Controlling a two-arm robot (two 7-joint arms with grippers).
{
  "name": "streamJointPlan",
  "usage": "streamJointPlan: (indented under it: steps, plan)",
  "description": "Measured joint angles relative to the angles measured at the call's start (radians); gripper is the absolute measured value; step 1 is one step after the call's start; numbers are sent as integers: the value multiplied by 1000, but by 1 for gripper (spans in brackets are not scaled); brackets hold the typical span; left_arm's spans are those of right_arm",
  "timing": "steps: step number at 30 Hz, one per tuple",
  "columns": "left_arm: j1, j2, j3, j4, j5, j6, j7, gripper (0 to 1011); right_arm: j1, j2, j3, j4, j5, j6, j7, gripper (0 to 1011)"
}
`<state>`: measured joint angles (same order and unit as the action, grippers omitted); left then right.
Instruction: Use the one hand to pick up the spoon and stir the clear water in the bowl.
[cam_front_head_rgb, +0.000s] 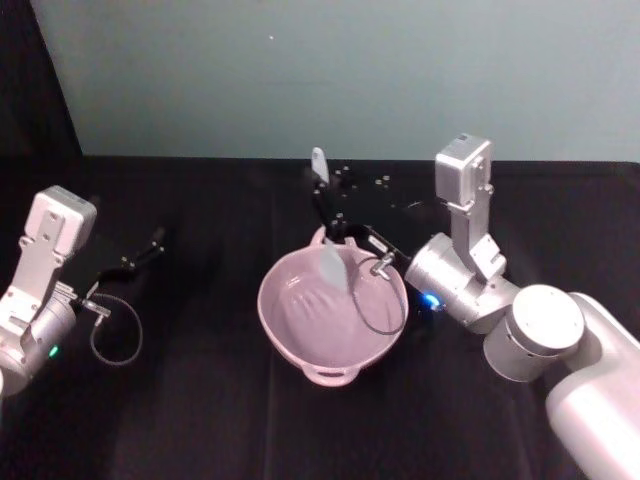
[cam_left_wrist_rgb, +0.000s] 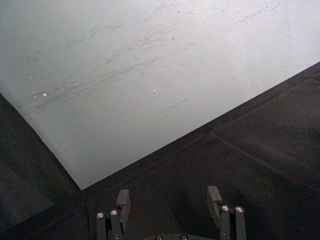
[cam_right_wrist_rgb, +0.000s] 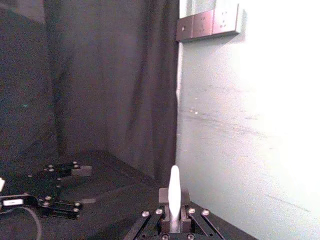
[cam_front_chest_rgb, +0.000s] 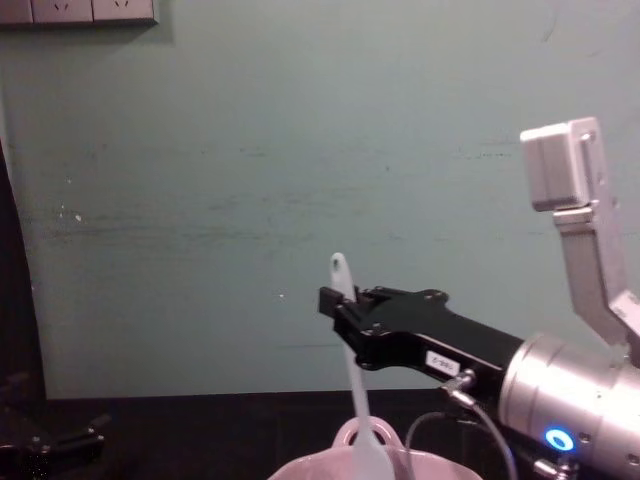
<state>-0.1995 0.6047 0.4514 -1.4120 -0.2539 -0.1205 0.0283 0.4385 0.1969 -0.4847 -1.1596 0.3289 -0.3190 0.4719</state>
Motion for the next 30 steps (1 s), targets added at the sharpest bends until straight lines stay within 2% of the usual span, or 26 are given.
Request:
streamJointPlan:
  steps: [4,8,13,17,23,30]
  plan:
    - [0,0,0,0,0,0,0,1011,-22,22,22,-34,-24,-11,-17,116]
    - [0,0,0,0,0,0,0,1011,-50,47,40,-82,-29,-3,-18,117]
    - [0,0,0,0,0,0,0,1011,-96,81,61,-151,-13,34,4,116]
    - [0,0,0,0,0,0,0,1011,-140,107,70,-211,20,78,38,116]
    - [0,0,0,0,0,0,0,1011,-173,117,63,-252,66,119,73,117]
    - [0,0,0,0,0,0,0,1011,-167,103,24,-259,98,141,107,117]
